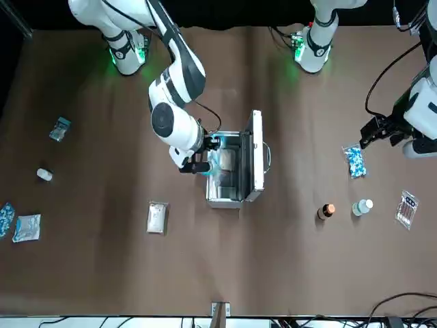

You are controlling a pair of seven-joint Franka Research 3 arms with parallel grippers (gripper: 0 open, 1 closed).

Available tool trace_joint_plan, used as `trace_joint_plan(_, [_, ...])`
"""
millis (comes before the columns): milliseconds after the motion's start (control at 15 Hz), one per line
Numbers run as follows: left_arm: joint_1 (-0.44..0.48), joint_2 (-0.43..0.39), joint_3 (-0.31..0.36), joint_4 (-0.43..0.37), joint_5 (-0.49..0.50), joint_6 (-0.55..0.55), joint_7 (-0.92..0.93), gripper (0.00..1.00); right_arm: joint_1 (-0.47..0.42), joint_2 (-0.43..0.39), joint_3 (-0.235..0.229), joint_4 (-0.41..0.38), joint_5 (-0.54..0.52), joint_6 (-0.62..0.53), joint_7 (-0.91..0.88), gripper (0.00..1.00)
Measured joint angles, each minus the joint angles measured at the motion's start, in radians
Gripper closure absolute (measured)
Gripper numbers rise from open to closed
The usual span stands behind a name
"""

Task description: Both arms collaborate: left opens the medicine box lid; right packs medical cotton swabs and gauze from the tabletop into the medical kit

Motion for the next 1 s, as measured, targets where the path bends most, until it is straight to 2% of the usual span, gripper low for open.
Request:
trace_joint_plan(133, [0.000, 0.000, 0.000, 0.000, 0.000, 0.000, 0.000, 0.00, 0.004, 0.001, 0.000, 0.008, 0.000, 0.000, 0.000, 0.41])
trace_joint_plan(267, [0.000, 0.000, 0.000, 0.000, 0.000, 0.000, 0.000, 0.00, 0.005, 0.001, -0.001, 0.017, 0.000, 0.000, 0.000, 0.38])
trace_joint_plan(333, [0.000, 0.000, 0.000, 0.000, 0.000, 0.000, 0.000, 0.00, 0.003, 0.001, -0.010, 0.025, 0.000, 0.000, 0.000, 0.33])
trace_joint_plan(467, [0.000, 0.000, 0.000, 0.000, 0.000, 0.000, 0.000, 0.00, -0.019, 0.001, -0.024, 0.026, 0.000, 0.000, -0.001, 0.34])
trace_joint_plan(667, [0.000, 0.000, 0.000, 0.000, 0.000, 0.000, 0.000, 0.00, -0.101, 0.001, -0.035, 0.036, -0.026, -0.002, -0.049, 0.34])
trace_joint_plan(933, [-0.001, 0.000, 0.000, 0.000, 0.000, 0.000, 0.000, 0.00, -0.230, 0.001, -0.038, 0.041, -0.166, -0.004, -0.143, 0.32])
trace_joint_plan(1000, [-0.001, 0.000, 0.000, 0.000, 0.000, 0.000, 0.000, 0.00, -0.256, 0.002, -0.037, 0.041, -0.183, -0.004, -0.177, 0.27])
